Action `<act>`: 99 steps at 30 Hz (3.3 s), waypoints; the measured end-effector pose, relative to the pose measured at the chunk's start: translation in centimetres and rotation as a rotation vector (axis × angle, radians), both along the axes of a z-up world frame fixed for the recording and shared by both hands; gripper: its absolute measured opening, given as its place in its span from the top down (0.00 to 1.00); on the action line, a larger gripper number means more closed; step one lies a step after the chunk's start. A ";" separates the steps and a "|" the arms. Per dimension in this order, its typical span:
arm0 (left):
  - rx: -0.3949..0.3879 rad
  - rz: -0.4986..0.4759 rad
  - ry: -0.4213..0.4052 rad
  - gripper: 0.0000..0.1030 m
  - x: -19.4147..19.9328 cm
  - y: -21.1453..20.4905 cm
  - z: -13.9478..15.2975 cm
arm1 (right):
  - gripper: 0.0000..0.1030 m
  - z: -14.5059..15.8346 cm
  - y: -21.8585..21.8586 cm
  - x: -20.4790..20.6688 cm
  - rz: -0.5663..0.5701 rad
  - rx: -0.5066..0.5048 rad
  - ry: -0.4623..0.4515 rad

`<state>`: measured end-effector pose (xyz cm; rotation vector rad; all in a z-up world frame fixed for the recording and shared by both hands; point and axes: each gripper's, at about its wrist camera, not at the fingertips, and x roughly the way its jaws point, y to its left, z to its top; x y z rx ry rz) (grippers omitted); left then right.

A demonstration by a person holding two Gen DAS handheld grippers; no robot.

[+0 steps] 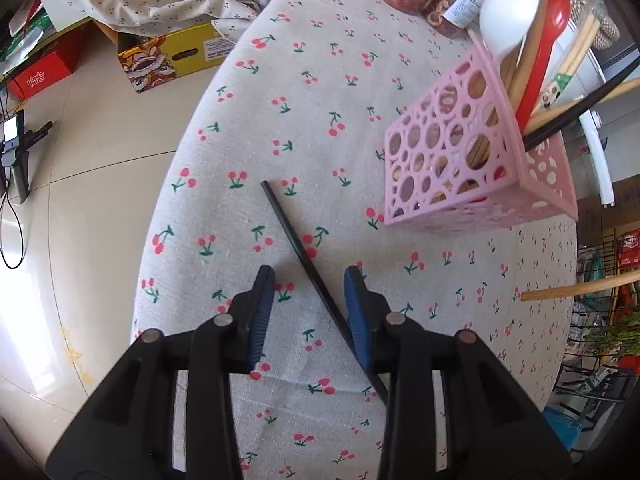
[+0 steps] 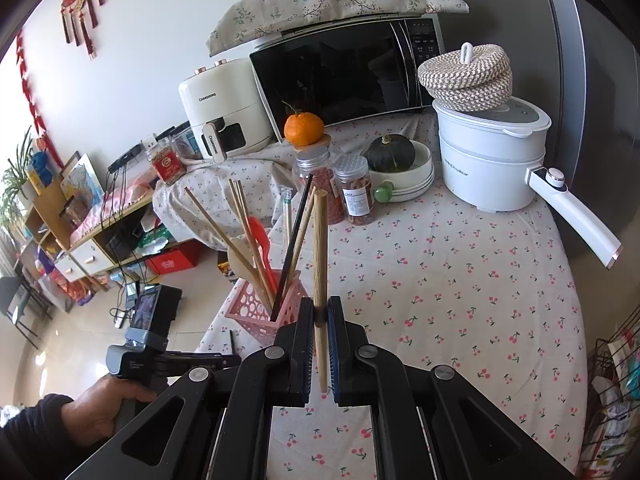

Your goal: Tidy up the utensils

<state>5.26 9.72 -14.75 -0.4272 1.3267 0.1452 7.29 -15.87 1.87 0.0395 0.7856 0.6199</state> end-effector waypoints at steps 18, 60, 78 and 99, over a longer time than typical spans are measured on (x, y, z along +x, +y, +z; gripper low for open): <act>0.125 -0.096 -0.181 0.94 -1.7 0.5 4.2 | 0.94 0.4 0.3 -0.6 0.016 0.006 -0.008; 0.102 -0.210 -0.382 0.56 -2.9 1.3 10.7 | 0.93 3.9 2.0 -0.9 0.007 0.121 -0.146; 0.130 -0.154 0.017 0.80 1.7 1.9 0.0 | 0.94 4.2 0.0 -1.0 0.000 0.147 -0.127; 0.074 -0.197 -0.151 0.94 0.3 1.4 2.3 | 0.46 -12.5 -6.0 7.6 -0.352 -0.069 0.481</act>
